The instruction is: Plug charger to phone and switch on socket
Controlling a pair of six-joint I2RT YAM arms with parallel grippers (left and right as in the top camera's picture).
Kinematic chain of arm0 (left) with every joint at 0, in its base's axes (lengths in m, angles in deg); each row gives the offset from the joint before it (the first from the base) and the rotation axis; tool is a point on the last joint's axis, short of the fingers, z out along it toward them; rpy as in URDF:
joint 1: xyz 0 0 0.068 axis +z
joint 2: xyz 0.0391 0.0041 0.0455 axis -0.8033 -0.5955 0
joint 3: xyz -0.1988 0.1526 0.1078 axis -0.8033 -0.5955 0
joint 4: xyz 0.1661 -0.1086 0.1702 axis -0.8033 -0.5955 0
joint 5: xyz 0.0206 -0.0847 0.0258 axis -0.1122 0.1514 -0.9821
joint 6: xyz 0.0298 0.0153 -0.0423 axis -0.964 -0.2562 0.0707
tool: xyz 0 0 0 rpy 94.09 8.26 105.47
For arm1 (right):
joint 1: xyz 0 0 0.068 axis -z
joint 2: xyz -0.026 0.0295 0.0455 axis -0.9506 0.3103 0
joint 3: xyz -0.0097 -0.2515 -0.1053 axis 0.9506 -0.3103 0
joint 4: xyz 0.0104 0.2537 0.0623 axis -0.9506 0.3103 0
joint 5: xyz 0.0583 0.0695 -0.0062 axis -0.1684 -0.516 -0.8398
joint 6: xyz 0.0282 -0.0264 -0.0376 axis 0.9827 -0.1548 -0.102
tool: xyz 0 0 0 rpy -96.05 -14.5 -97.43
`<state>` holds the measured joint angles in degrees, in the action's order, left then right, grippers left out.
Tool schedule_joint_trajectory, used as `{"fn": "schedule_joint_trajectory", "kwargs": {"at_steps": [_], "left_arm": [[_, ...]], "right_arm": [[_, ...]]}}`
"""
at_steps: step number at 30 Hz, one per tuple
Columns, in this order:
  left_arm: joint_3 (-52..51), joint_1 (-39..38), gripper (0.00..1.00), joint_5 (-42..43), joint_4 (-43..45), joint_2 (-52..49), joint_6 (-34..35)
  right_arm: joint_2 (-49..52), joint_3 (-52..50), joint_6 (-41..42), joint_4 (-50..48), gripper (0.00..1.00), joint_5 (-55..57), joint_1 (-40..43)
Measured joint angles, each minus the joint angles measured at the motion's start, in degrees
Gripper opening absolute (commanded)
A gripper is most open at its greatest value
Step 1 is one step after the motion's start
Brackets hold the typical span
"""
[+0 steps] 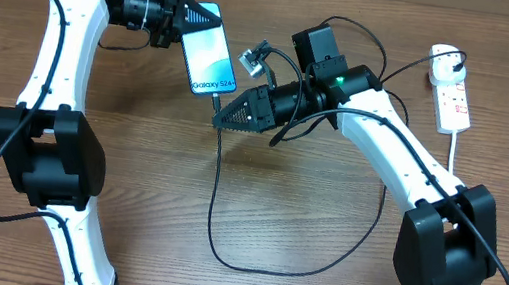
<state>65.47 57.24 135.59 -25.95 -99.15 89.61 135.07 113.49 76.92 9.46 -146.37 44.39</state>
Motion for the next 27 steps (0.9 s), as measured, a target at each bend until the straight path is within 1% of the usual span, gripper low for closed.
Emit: {"fn": "schedule_joint_trajectory", "kwargs": {"at_steps": [4, 8, 20, 27], "left_arm": [[0.0, 0.1, 0.04, -0.4, 0.2, 0.0, 0.0], [0.0, 0.1, 0.04, -0.6, 0.3, 0.0, -0.2], [0.0, 0.4, 0.04, -0.6, 0.1, 0.0, -1.7], [0.0, 0.4, 0.04, -0.6, -0.5, 0.0, -3.7]], "right_arm": [[-0.1, 0.0, 0.8, -0.4, 0.08, -0.1, 0.0], [-0.1, 0.0, 1.3, -0.9, 0.04, -0.1, 0.0], [-0.1, 0.0, 3.0, -2.3, 0.04, -0.3, -0.3], [-0.1, 0.0, 5.9, -4.7, 0.04, -0.4, -0.2]]}}
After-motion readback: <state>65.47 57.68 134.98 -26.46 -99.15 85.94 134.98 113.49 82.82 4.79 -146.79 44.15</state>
